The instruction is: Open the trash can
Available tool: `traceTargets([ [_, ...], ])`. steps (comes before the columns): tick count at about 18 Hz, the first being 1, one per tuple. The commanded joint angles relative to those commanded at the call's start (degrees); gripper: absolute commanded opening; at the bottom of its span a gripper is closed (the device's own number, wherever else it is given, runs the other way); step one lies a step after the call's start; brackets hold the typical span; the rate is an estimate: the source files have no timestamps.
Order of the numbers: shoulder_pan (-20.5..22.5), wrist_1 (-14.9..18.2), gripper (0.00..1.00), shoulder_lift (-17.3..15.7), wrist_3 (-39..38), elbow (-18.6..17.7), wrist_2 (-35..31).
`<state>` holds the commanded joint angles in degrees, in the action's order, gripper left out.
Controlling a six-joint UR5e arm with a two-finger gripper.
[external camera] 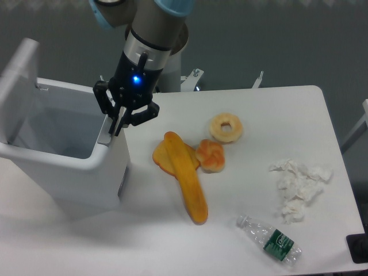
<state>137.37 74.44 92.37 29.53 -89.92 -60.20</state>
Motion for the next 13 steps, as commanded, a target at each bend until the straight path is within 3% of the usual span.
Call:
traceTargets([
  [2,1.9,-0.1,0.47,-0.2,0.0,0.2,-0.1],
  [4,3.9,-0.3,0.60,-0.2,0.8,0.4,-0.3],
  [8,7.9,-0.4,1.00,0.7,4.5,1.8,-1.5],
  [10,9.3,-1.0,1.00,1.1,4.8,1.3,-1.6],
  [13,11.0,-3.4,1.00,4.5,7.5,1.1,-4.5],
])
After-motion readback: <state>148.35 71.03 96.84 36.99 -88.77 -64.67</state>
